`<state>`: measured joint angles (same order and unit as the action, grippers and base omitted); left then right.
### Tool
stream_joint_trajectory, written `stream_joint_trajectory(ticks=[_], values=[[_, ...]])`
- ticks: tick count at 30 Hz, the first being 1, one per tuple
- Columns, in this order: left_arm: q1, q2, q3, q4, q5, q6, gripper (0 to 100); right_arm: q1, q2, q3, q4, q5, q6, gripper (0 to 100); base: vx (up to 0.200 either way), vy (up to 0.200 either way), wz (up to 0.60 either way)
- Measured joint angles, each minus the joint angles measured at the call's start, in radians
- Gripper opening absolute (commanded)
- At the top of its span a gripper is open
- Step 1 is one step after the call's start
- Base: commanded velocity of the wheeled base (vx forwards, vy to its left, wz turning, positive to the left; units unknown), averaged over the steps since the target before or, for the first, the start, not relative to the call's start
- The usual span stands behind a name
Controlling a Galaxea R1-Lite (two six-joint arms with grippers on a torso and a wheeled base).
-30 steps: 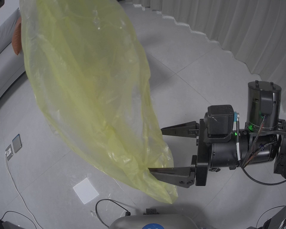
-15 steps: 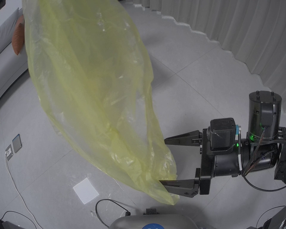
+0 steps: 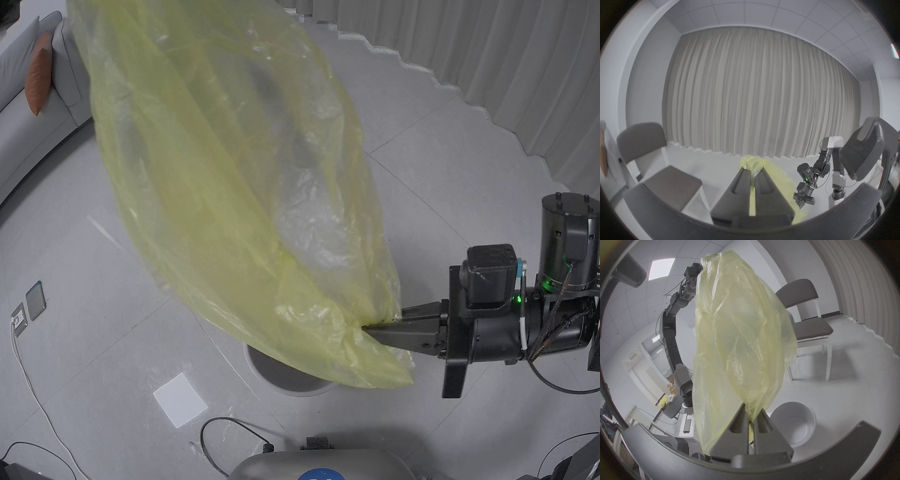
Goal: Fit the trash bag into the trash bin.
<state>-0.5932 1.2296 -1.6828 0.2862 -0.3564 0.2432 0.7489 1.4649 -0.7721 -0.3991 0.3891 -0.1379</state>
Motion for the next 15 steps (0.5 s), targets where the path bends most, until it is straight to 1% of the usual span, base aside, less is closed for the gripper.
stream_joint_trajectory(ticks=[3, 6, 8, 9, 15], values=[[0.011, 0.001, 0.061, -0.002, 0.037, -0.047, 0, -0.030, -0.024, 0.021, 0.000, 0.000, 0.008, 0, 0.000, 0.000, 0.00], [0.016, -0.005, 0.169, -0.021, 0.062, -0.100, 0, -0.060, -0.052, 0.049, 0.000, 0.000, 0.027, 0, 0.000, 0.000, 0.00], [0.019, -0.014, 0.264, -0.069, 0.072, -0.125, 0, -0.080, -0.072, 0.072, 0.000, 0.000, 0.040, 0, 0.000, 0.000, 0.00], [0.020, -0.017, 0.290, -0.082, 0.073, -0.130, 0, -0.084, -0.076, 0.077, 0.000, 0.000, 0.043, 0, 0.000, 0.000, 0.00], [0.031, -0.054, 0.575, -0.245, 0.091, -0.163, 0, -0.116, -0.100, 0.124, 0.000, 0.000, 0.063, 0, 0.000, 0.000, 0.00]])
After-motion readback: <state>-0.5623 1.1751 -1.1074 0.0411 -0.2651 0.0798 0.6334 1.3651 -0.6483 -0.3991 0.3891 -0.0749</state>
